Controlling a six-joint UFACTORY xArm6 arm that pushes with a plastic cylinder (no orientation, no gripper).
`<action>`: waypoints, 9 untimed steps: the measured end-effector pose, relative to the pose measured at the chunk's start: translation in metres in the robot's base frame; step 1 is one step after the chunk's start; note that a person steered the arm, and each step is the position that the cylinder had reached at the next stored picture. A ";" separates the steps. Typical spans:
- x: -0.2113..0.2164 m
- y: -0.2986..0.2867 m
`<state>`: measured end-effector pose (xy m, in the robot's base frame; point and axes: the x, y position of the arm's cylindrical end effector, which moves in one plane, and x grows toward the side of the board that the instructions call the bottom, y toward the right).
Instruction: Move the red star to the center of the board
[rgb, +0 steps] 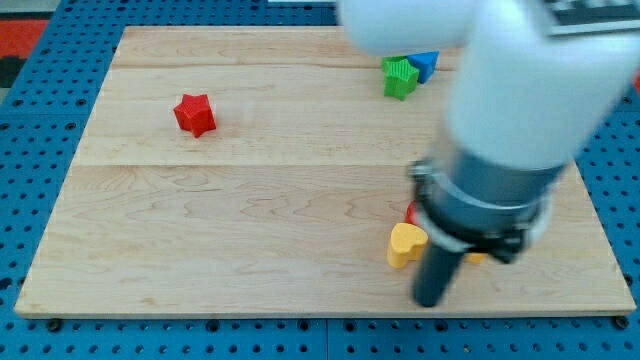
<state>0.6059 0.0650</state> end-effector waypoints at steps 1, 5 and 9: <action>-0.021 -0.105; -0.237 -0.302; -0.231 -0.112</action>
<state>0.3747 -0.0474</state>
